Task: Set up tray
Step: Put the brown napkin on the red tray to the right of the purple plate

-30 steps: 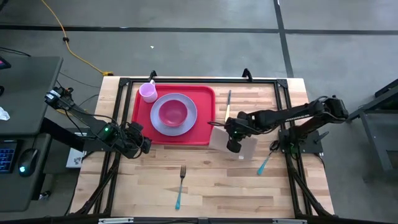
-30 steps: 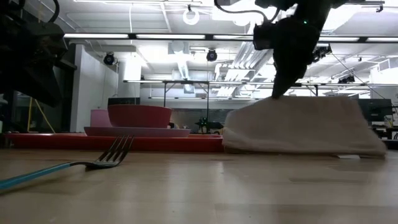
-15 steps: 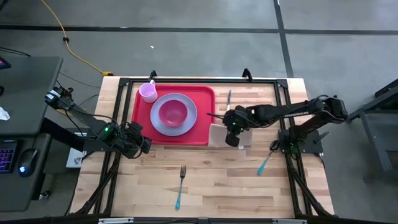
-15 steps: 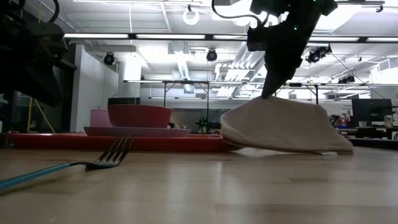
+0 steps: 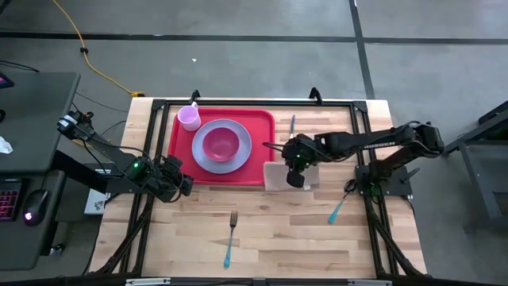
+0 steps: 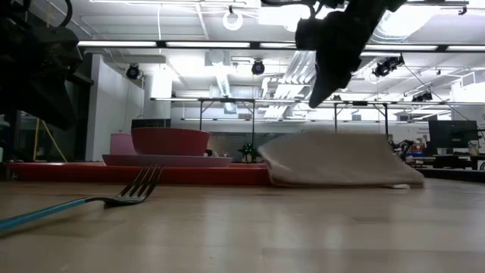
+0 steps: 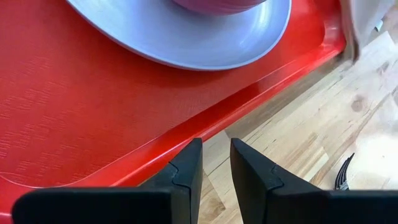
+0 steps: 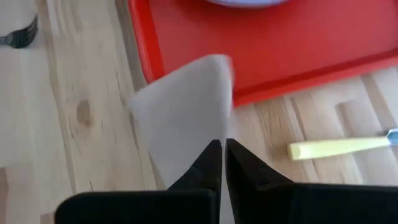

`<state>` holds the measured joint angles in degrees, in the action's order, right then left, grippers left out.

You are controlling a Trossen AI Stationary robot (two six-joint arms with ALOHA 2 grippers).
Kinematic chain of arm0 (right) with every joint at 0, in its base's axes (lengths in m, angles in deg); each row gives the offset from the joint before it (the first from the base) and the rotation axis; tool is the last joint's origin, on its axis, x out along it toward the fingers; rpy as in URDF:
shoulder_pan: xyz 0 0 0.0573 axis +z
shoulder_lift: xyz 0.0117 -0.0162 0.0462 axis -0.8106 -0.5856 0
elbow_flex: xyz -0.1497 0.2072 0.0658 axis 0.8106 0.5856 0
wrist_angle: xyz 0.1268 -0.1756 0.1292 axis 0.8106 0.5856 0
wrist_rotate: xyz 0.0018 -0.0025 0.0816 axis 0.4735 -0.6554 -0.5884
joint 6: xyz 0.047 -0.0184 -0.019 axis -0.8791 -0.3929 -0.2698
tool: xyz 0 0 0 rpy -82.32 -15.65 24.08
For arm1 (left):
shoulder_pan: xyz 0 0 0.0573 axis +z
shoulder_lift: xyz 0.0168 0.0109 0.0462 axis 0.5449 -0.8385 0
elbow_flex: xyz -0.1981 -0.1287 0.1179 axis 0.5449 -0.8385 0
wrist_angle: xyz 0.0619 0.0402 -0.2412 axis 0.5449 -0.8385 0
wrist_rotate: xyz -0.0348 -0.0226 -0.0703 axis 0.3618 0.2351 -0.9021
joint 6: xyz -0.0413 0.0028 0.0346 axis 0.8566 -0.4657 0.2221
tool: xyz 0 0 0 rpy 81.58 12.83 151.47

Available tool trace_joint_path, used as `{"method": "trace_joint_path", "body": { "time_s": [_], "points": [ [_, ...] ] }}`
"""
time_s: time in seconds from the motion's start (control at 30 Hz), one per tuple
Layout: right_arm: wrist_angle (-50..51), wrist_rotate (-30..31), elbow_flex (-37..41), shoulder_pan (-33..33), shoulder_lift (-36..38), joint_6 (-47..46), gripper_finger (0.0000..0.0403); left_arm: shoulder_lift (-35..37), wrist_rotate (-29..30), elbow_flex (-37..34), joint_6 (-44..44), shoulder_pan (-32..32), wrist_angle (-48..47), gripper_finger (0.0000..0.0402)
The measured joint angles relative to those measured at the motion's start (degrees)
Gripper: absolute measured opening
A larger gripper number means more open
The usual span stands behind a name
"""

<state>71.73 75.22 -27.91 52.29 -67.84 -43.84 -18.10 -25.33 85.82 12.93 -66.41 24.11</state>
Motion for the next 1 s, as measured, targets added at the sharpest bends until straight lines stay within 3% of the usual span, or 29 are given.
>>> {"method": "trace_joint_path", "body": {
  "time_s": [0.33,0.7,0.83,1.0],
  "points": [
    [-0.4,-0.8,-0.5,-0.4,-0.2,2.3,0.0,0.0,0.0,0.0,0.0,0.0,0.3,0.0111],
    [-1.7,-12.9,0.1,-4.5,-0.2,7.3,0.0007,0.0,0.0,0.0,0.0,0.0,0.2,0.0111],
    [-3.4,-17.9,2.3,-7.0,-0.6,9.2,0.004,0.0,0.0,0.0,0.0,0.0,0.2,0.0111],
    [-4.6,-20.7,3.4,-9.7,-3.5,13.3,0.011,0.0,-0.1,0.0,0.0,0.0,0.2,0.0111]
  ]
}}
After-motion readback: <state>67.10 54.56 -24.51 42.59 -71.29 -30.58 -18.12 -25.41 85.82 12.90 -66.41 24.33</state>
